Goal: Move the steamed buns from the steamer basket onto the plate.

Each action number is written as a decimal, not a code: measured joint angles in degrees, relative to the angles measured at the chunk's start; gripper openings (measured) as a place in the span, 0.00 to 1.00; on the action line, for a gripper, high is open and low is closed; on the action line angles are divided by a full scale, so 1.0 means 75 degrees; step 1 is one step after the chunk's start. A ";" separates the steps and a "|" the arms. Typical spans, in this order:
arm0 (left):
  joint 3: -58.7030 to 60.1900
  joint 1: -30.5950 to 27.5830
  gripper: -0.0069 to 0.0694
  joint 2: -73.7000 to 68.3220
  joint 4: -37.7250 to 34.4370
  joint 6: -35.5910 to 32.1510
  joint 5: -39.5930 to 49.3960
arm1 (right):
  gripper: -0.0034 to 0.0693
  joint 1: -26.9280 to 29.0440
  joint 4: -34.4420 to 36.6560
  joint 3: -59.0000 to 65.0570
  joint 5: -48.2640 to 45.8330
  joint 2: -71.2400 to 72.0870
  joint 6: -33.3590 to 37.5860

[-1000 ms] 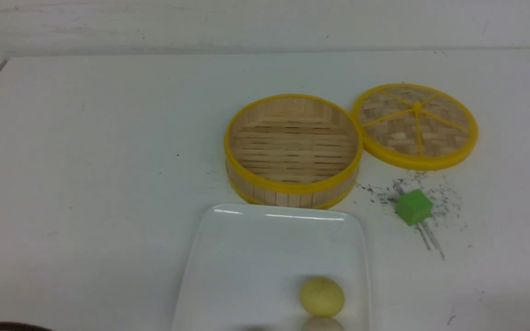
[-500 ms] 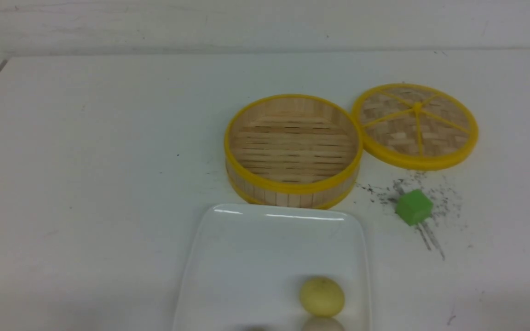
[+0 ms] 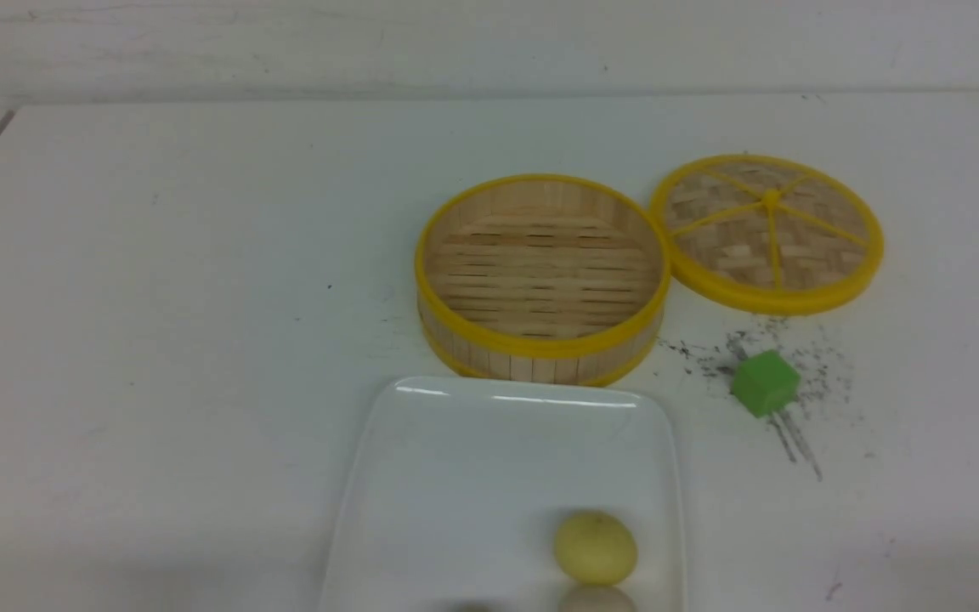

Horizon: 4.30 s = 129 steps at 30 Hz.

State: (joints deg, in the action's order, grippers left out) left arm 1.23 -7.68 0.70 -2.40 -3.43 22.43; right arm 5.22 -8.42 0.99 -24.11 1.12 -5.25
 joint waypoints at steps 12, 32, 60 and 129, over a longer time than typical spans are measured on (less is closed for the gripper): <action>-0.0007 0.0000 0.23 0.0000 -0.0051 0.0384 0.0000 | 0.38 0.0000 0.0000 0.0000 0.0000 0.0000 0.0000; -0.0007 0.0000 0.26 0.0000 -0.0066 0.0384 0.0000 | 0.38 0.0000 0.0000 0.0000 0.0000 0.0000 0.0000; -0.0007 0.0000 0.29 0.0000 -0.0074 0.0384 0.0000 | 0.38 0.0000 0.0000 0.0000 0.0000 0.0000 0.0000; -0.0007 0.1145 0.35 0.0000 0.0072 0.0384 -0.0007 | 0.38 0.0000 0.0000 0.0000 0.0000 0.0000 0.0000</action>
State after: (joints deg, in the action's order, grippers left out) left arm 1.18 0.90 0.70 -1.86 -0.55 22.38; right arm 5.22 -8.42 0.99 -24.11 1.12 -5.25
